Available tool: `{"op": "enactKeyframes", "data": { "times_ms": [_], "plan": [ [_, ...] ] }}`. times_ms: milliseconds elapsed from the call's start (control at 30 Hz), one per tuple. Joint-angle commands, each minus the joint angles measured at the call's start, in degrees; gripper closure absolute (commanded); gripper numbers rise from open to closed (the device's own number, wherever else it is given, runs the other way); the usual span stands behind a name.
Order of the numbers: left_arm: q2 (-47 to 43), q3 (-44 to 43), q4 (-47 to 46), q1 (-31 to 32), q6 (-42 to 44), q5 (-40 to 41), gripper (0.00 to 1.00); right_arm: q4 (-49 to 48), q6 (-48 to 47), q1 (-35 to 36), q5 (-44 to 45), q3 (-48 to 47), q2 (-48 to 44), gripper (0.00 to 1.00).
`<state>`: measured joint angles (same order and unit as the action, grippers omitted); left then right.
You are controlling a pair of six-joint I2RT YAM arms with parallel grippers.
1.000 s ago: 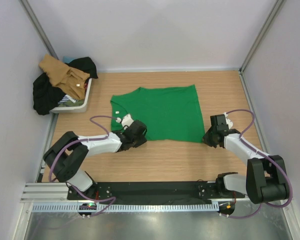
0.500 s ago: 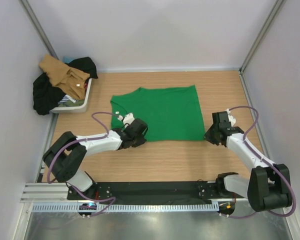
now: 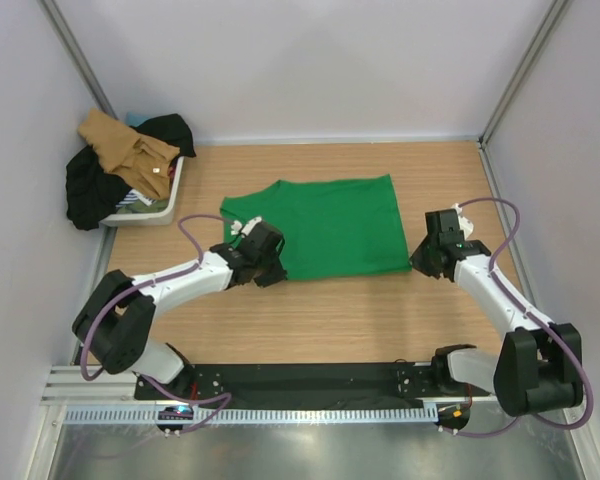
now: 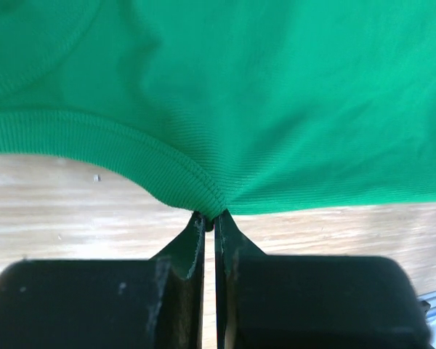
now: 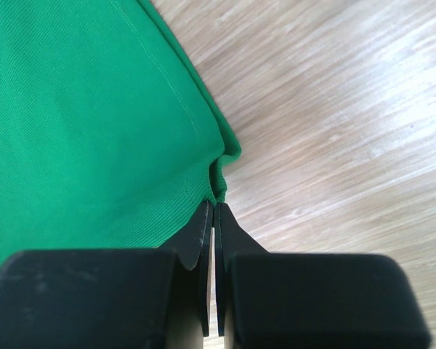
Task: Fold and stack the tank tops
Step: Fold the tank top
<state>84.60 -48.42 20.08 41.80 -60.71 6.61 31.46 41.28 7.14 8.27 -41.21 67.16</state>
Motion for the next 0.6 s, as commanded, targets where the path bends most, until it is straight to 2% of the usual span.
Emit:
{"op": "enactKeyframes", "data": {
  "times_ms": [0, 567],
  "plan": [
    [1.6, -3.7, 1.4, -2.5, 3.8, -3.3, 1.0, -1.3, -1.5, 0.2, 1.3, -4.1, 2.8, 0.99],
    [13.0, -14.9, 3.8, -9.7, 10.8, -6.1, 1.0, -4.1, -2.8, 0.2, 5.4, -17.4, 18.7, 0.99]
  ]
}}
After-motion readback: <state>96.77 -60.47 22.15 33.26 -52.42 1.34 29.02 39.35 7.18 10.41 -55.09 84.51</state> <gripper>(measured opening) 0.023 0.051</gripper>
